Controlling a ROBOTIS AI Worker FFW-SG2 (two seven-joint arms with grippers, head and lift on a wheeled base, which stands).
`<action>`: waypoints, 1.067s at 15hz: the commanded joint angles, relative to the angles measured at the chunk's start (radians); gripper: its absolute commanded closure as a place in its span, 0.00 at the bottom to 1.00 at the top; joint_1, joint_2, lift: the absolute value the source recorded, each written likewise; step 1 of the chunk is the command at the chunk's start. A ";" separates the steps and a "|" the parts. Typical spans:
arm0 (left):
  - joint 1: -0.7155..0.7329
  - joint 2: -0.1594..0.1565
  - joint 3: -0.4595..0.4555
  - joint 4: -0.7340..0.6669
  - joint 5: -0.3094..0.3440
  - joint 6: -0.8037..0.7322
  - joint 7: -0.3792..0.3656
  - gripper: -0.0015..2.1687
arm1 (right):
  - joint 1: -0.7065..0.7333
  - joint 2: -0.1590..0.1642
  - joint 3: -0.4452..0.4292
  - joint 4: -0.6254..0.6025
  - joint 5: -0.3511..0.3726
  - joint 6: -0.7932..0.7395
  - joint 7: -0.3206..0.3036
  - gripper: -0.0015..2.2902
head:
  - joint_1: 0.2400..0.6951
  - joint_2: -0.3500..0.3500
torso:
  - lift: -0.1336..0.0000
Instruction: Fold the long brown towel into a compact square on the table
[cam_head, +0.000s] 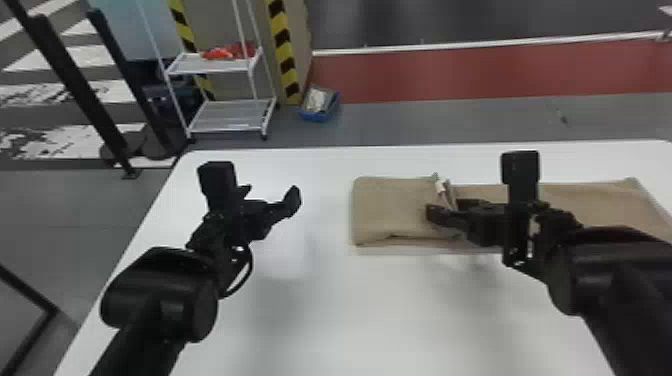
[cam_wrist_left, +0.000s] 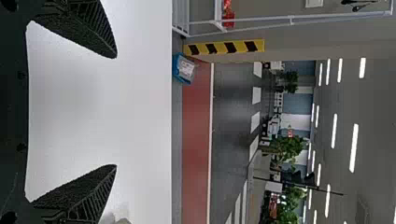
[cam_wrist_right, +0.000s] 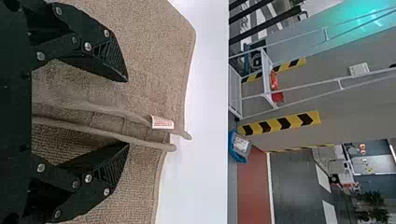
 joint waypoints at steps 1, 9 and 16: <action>0.003 0.000 0.005 -0.006 0.004 0.004 -0.001 0.02 | 0.000 0.000 0.003 -0.006 0.003 0.000 -0.001 0.21 | 1.00 0.73 | 0.04; 0.003 0.000 0.007 -0.006 0.004 0.011 -0.004 0.02 | 0.000 0.000 0.002 -0.016 0.000 0.009 -0.001 0.39 | 1.00 0.73 | 0.04; 0.009 0.000 0.015 -0.023 0.004 0.023 -0.004 0.04 | 0.095 -0.049 -0.011 -0.314 -0.013 0.126 -0.003 0.41 | 1.00 0.74 | 0.04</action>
